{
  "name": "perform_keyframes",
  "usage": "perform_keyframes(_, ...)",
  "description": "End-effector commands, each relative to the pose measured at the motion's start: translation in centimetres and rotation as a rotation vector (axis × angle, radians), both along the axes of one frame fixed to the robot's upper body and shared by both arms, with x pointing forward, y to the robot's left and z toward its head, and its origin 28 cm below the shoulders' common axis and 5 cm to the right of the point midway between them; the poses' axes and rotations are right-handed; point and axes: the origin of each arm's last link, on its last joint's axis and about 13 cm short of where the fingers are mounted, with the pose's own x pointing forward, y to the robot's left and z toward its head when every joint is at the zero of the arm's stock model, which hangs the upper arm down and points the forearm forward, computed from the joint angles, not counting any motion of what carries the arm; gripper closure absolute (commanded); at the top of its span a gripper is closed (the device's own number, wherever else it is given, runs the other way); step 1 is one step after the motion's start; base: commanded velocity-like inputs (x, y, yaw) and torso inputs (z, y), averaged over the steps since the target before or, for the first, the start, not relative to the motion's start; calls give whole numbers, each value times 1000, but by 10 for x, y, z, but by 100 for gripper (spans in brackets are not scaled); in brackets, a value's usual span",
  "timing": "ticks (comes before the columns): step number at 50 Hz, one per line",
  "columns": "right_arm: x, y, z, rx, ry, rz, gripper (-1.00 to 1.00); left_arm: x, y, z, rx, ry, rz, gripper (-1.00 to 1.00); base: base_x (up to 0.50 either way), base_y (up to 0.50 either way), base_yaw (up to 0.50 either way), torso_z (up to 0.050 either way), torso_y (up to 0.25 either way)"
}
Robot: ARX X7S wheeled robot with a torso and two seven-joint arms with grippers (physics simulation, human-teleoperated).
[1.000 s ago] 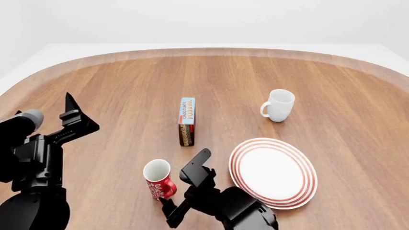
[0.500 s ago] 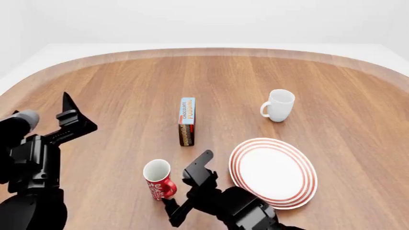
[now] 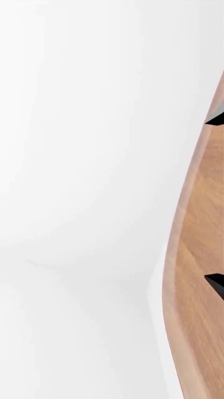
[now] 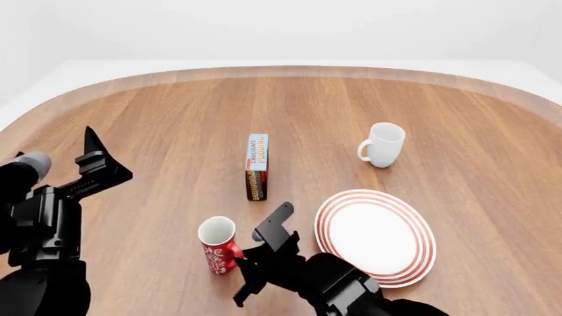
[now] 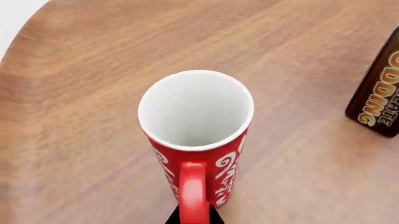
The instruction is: Pick up the red mug and put it on the plate
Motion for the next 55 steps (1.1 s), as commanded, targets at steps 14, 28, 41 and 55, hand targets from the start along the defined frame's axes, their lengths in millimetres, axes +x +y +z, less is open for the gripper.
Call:
perform_keyframes(14,-11,-27,30,51,-327,-220,100,0,0,1,-1,-4,0,-100,0,0,0,0,0)
perform_keyframes(28,-38,-58,70,94,-418,-338,100,0,0,2,-2,-6,-5,-100,0,0,0,0,1)
perform_keyframes(41,-72,-93,96,119,-455,-497,100,-2,-1,0,7,-4,-10,-100,0,0,0,0,0)
perform_keyframes(55,-104,-126,113,56,-478,-637,100,-2,-2,1,8,-6,-16,-100,0,0,0,0,0)
